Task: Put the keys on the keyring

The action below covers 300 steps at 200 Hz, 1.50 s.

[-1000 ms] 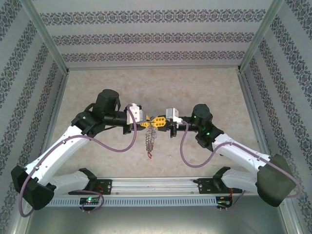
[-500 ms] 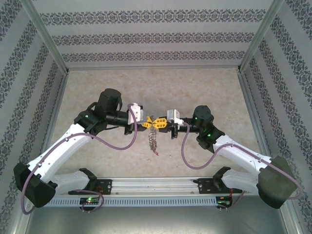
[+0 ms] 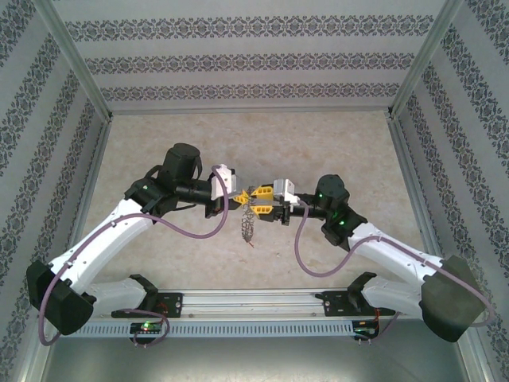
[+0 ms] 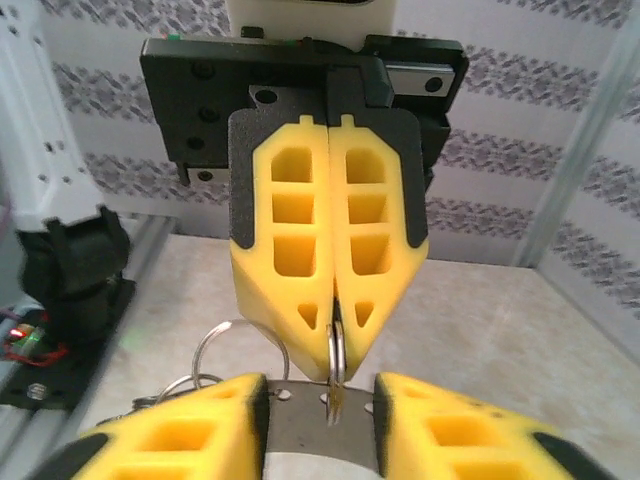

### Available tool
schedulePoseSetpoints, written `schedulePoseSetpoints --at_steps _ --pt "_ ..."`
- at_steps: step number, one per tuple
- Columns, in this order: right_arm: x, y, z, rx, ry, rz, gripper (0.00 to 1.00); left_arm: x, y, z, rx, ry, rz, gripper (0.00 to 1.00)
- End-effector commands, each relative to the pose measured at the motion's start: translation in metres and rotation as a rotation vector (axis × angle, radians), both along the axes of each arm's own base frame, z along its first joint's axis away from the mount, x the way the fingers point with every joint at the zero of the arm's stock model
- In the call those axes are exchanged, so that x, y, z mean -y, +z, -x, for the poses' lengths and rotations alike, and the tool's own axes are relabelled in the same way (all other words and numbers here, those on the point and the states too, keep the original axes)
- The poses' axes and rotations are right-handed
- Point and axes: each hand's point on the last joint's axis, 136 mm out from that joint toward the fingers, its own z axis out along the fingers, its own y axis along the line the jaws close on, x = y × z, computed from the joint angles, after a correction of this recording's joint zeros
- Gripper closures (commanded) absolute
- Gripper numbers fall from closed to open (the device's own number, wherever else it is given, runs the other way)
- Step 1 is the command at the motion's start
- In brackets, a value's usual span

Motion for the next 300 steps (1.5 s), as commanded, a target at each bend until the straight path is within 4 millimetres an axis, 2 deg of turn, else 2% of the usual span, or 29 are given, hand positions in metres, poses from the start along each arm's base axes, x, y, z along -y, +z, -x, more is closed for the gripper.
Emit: schedulePoseSetpoints --at_steps 1,21,48,62,73,90,105,116,129,147,168,177,196,215,246,273,289,300 --pt "0.007 0.002 -0.004 0.047 -0.067 0.008 0.57 -0.005 0.009 -0.013 0.079 0.054 -0.034 1.0" --pt "0.014 -0.002 -0.003 0.06 -0.087 0.052 0.54 -0.009 0.009 -0.016 0.105 0.069 -0.061 1.0" --pt "0.027 -0.001 -0.013 0.061 -0.187 0.051 0.48 -0.012 0.005 -0.022 0.12 0.097 -0.071 1.0" --pt "0.038 -0.001 -0.026 0.043 -0.296 0.043 0.38 -0.014 0.003 -0.025 0.113 0.108 -0.072 1.0" --pt "0.049 -0.003 -0.041 -0.022 -0.414 0.038 0.23 -0.016 0.002 -0.028 0.099 0.117 -0.069 1.0" --pt "0.071 -0.012 -0.072 -0.255 -0.636 0.02 0.03 -0.016 -0.001 -0.027 0.071 0.101 -0.055 1.0" --pt "0.109 -0.037 -0.099 -0.625 -0.927 -0.06 0.02 -0.016 -0.005 -0.03 0.057 0.113 -0.046 1.0" --pt "0.124 -0.046 -0.104 -0.786 -0.967 -0.067 0.02 -0.017 -0.007 -0.033 0.054 0.13 -0.039 1.0" --pt "0.153 -0.071 -0.106 -1.004 -1.097 -0.063 0.02 -0.02 -0.01 -0.037 0.038 0.157 -0.032 1.0" --pt "0.196 -0.11 -0.096 -1.305 -1.28 -0.078 0.02 -0.024 -0.014 -0.044 0.012 0.196 -0.024 1.0" --pt "0.217 -0.128 -0.094 -1.587 -1.215 -0.261 0.02 -0.031 -0.021 -0.061 -0.014 0.305 -0.031 1.0" --pt "0.234 -0.137 -0.088 -1.649 -1.254 -0.3 0.02 -0.033 -0.025 -0.065 -0.024 0.322 -0.034 1.0" --pt "0.289 -0.168 -0.055 -1.7 -1.596 -0.233 0.02 -0.036 -0.034 -0.072 -0.051 0.354 -0.029 1.0" --pt "0.317 -0.187 -0.032 -1.736 -1.775 -0.206 0.02 -0.04 -0.039 -0.077 -0.103 0.395 -0.013 1.0" --pt "0.34 -0.21 -0.009 -1.784 -1.933 -0.147 0.02 -0.041 -0.03 -0.079 -0.1 0.396 0.026 1.0" --pt "0.329 -0.229 -0.001 -1.88 -1.89 -0.103 0.02 -0.051 -0.031 -0.082 -0.104 0.423 0.009 1.0" --pt "0.322 -0.239 0.0 -1.91 -1.858 -0.087 0.02 -0.048 -0.027 -0.079 -0.114 0.405 0.035 1.0" --pt "0.319 -0.245 -0.003 -1.91 -1.826 -0.072 0.06 -0.047 -0.026 -0.077 -0.12 0.396 0.049 1.0"
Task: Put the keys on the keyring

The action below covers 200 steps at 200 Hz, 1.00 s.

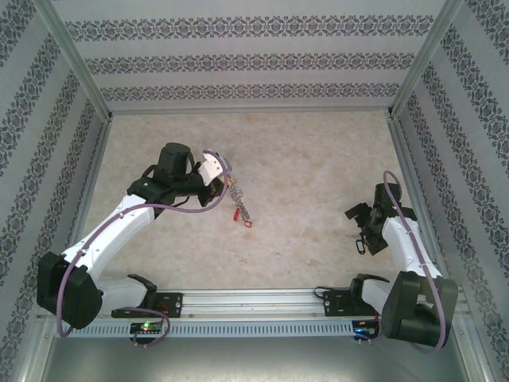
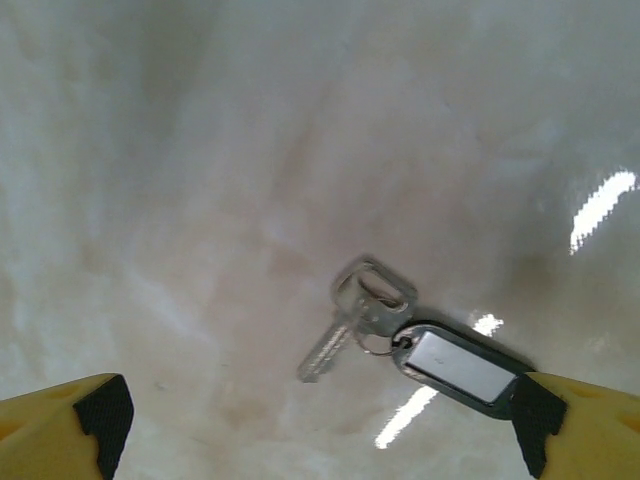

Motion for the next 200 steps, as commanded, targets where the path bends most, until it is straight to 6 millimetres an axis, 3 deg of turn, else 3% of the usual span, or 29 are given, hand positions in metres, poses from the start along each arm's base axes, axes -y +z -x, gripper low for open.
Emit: schedulePoseSetpoints --at_steps 1,38,104,142,169,179,200 --pt "-0.01 -0.015 0.006 -0.031 0.02 -0.038 0.07 0.004 0.027 0.0 0.052 -0.014 0.084 1.0" --pt "-0.023 -0.013 -0.019 0.026 0.187 -0.008 0.12 0.002 0.027 0.0 0.058 -0.007 0.077 1.0" --pt "-0.069 -0.011 -0.05 0.076 0.369 -0.05 0.13 0.002 0.023 -0.001 0.047 -0.001 0.071 1.0" --pt "-0.107 -0.001 -0.067 0.109 0.469 -0.018 0.13 0.003 0.021 -0.002 0.037 -0.001 0.071 1.0" --pt "-0.134 0.018 -0.082 0.134 0.555 0.066 0.15 0.005 0.025 -0.001 0.025 -0.006 0.086 1.0" --pt "-0.131 0.026 -0.083 0.12 0.563 0.129 0.14 0.004 0.027 0.0 0.027 -0.004 0.093 1.0" --pt "-0.096 0.039 -0.069 0.054 0.499 0.291 0.17 0.004 0.029 0.001 0.039 -0.005 0.102 1.0"
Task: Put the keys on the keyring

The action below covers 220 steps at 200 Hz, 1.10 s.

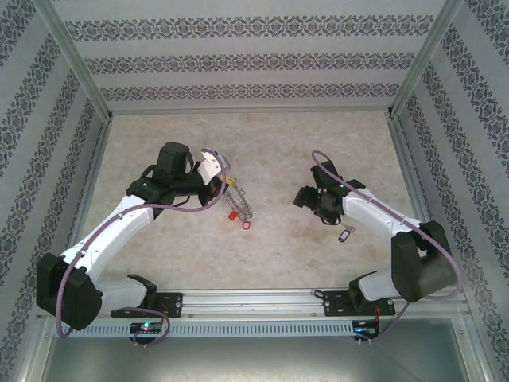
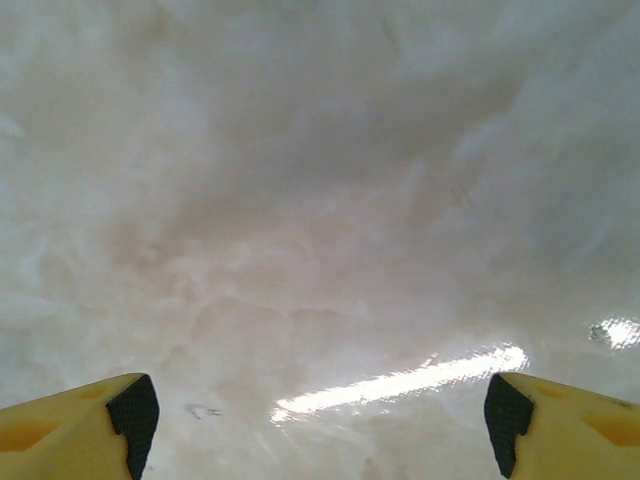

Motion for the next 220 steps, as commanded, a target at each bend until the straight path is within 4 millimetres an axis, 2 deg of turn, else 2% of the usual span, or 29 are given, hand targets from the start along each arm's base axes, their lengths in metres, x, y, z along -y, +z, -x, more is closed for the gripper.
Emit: schedulePoseSetpoints --at_steps 1,25,42,51,99,119,143,172,220 --pt "0.047 0.015 0.013 -0.011 -0.114 0.221 0.17 0.002 0.023 -0.001 0.059 -0.007 0.065 1.0" --pt "0.095 0.018 0.041 -0.037 -0.239 0.339 0.4 0.004 0.023 0.001 0.048 -0.025 0.071 1.0" --pt "0.116 0.006 0.054 -0.107 -0.279 0.32 0.58 0.005 0.024 0.003 0.045 -0.034 0.078 1.0" --pt "0.122 -0.001 0.058 -0.144 -0.28 0.295 0.64 0.005 0.024 0.003 0.047 -0.034 0.077 1.0" --pt "0.121 -0.025 0.069 -0.277 -0.202 0.315 0.65 0.005 0.024 0.004 0.042 -0.036 0.073 1.0" --pt "0.126 -0.034 0.069 -0.305 -0.187 0.35 0.65 0.004 0.024 0.004 0.043 -0.034 0.069 1.0" --pt "0.12 -0.046 0.067 -0.331 -0.164 0.332 0.63 0.004 0.023 0.004 0.04 -0.035 0.067 1.0" --pt "0.111 -0.048 0.058 -0.307 -0.168 0.292 0.58 0.007 0.026 0.007 0.034 -0.051 0.083 1.0" --pt "0.12 -0.057 0.059 -0.344 -0.191 0.326 0.61 0.005 0.027 0.008 0.039 -0.052 0.074 1.0"
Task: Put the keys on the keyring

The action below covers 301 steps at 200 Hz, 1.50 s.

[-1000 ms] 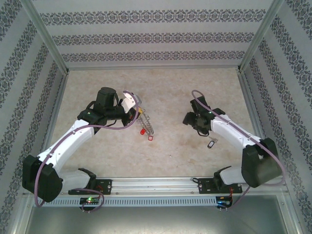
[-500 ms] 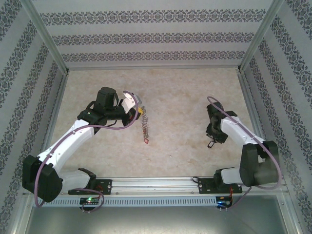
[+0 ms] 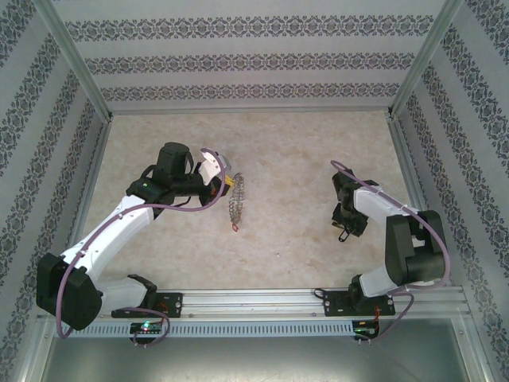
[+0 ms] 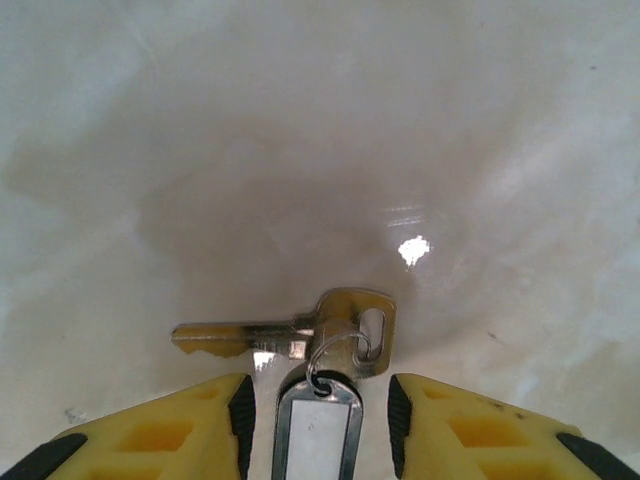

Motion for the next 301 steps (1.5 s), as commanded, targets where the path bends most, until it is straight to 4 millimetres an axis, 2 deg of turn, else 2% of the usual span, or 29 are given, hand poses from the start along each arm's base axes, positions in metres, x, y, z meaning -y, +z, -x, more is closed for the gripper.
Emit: schedulePoseSetpoints --at_steps 1,32,42,76,86,108,114,161,179,210,233,278,301 --pt "0.005 -0.004 0.001 -0.017 -0.012 0.023 0.61 0.0 0.024 0.002 0.058 -0.016 0.043 1.0" --pt "0.007 -0.005 0.001 -0.017 -0.025 0.036 0.67 0.0 0.025 0.003 0.059 -0.019 0.046 1.0" --pt "0.008 -0.004 0.0 -0.012 -0.026 0.037 0.73 0.001 0.026 0.003 0.059 -0.022 0.05 1.0" --pt "0.007 -0.004 -0.003 0.004 -0.026 0.028 0.75 0.003 0.029 0.005 0.05 -0.032 0.073 1.0" --pt "0.007 -0.003 -0.003 0.011 -0.025 0.024 0.82 0.003 0.028 0.004 0.049 -0.031 0.072 1.0" --pt "0.007 -0.001 -0.004 0.021 -0.024 0.023 0.84 0.003 0.029 0.004 0.049 -0.031 0.074 1.0" --pt "0.007 -0.001 -0.004 0.022 -0.025 0.024 0.88 0.004 0.029 0.005 0.047 -0.034 0.075 1.0" --pt "0.005 0.0 -0.005 0.037 -0.024 0.004 0.89 0.004 0.029 0.004 0.047 -0.033 0.078 1.0" --pt "0.005 0.002 -0.005 0.045 -0.023 0.005 0.97 0.004 0.029 0.004 0.046 -0.032 0.078 1.0" --pt "0.001 0.005 -0.008 0.078 -0.009 -0.029 1.0 0.004 0.029 0.004 0.047 -0.031 0.075 1.0" --pt "-0.018 0.008 -0.019 0.171 0.049 -0.135 1.0 0.003 0.026 0.004 0.045 -0.033 0.071 1.0" --pt "-0.097 0.028 -0.052 0.427 0.314 -0.483 1.0 0.002 0.024 0.003 0.049 -0.029 0.062 1.0" --pt "-0.119 0.027 -0.061 0.459 0.377 -0.532 1.0 0.004 0.025 0.003 0.045 -0.033 0.073 1.0"
